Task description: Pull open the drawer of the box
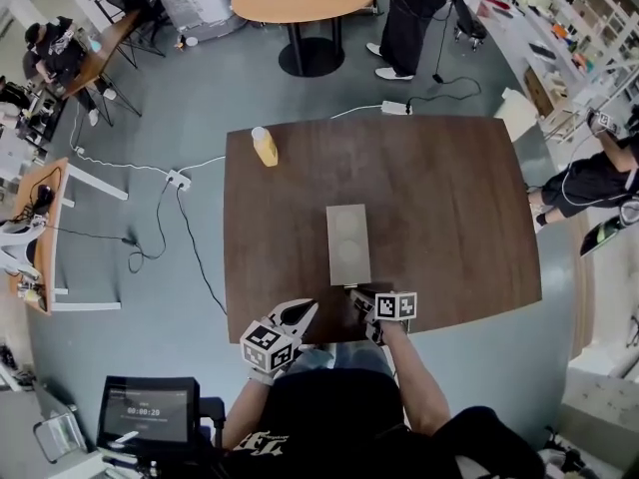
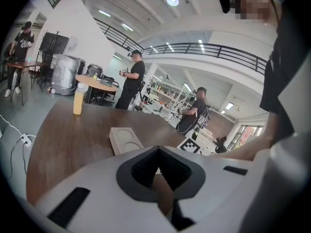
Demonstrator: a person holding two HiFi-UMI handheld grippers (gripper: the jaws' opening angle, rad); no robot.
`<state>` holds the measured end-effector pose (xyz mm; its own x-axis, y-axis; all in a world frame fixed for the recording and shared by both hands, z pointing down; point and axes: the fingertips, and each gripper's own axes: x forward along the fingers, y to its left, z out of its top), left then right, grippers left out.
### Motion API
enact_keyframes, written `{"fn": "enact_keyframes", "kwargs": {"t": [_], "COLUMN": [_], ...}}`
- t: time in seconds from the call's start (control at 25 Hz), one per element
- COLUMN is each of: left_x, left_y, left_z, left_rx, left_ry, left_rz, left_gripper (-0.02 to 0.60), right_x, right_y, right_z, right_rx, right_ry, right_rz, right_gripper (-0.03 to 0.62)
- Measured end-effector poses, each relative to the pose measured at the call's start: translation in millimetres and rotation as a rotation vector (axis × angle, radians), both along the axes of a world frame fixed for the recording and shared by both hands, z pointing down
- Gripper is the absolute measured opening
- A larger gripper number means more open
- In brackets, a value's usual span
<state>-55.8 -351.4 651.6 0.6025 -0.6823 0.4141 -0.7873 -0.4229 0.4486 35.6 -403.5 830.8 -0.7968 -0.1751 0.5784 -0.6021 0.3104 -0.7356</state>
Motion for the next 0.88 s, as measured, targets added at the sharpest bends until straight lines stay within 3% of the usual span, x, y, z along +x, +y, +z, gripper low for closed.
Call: {"fn": "enact_keyframes", "kwargs": {"t": [0.48, 0.72, 0.88], "left_x": [14, 13, 13], "left_y": [-13, -10, -12], "left_z": [-1, 5, 6], "left_rx": [-0.029, -0.052, -0.055], "left_ry": [-0.004, -0.008, -0.012], "left_rz": [0.018, 0.025, 0.032], "left_gripper": [0.005, 0.005, 0.005], "right_x": [0, 0, 1], "right_y": [-5, -7, -8], "right_z": [18, 17, 21], "right_rx": [-0.105, -0.157, -0.143], "right_ry": [-0.054, -0.149, -0.123], "right_rz": [0.041, 0.074, 0.063], "right_gripper": [0.078, 0.077, 0.080]}}
